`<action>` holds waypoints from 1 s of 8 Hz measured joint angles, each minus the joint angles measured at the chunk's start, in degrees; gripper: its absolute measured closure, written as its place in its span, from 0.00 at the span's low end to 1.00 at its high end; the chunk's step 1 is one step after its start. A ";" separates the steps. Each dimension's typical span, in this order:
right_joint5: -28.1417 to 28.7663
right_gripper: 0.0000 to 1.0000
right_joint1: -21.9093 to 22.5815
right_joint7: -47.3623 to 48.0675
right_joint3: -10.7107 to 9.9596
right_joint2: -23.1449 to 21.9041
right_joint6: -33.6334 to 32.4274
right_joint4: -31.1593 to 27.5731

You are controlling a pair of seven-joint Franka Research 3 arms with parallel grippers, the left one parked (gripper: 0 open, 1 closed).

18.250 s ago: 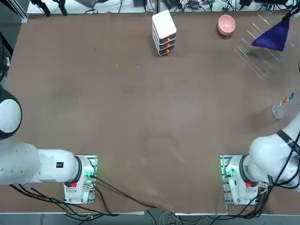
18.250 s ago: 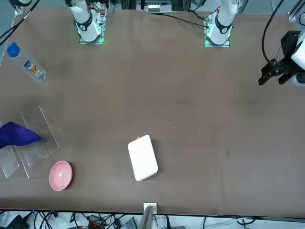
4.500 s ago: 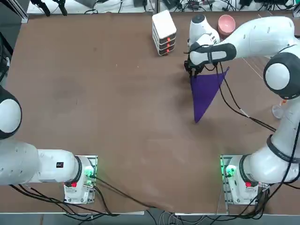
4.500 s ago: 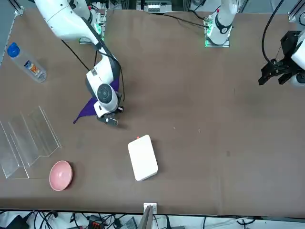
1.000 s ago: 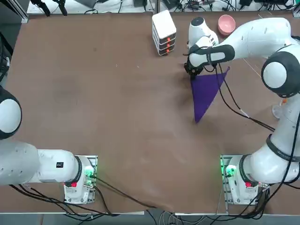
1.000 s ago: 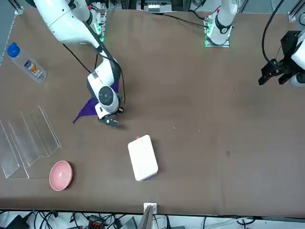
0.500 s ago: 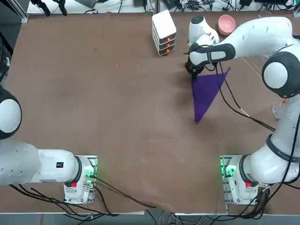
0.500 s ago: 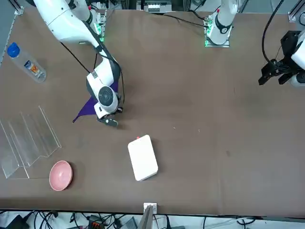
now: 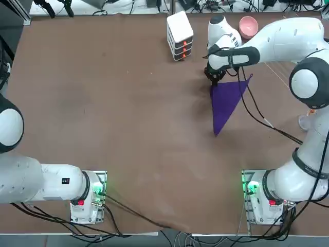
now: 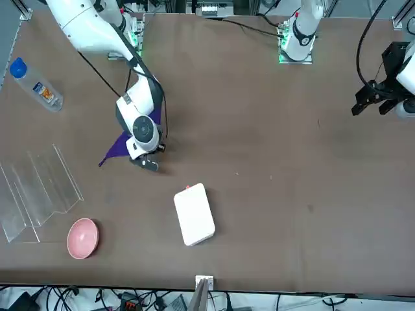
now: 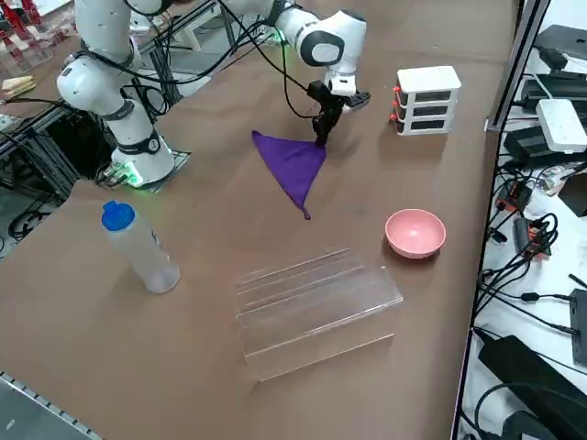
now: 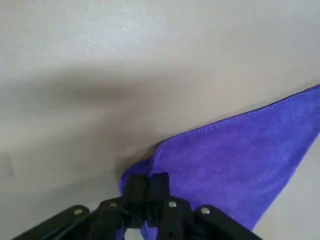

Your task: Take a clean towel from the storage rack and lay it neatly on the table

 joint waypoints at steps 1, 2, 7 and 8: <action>0.00 0.98 -0.01 -0.03 0.00 -0.03 -0.82 0.00; -0.01 0.98 -0.11 -0.50 -0.03 -0.16 -2.54 -0.03; -0.05 0.98 -8.07 -16.72 -0.09 -8.48 -12.51 -10.49; -0.05 0.98 -10.04 -20.11 -0.11 -11.25 -12.65 -14.66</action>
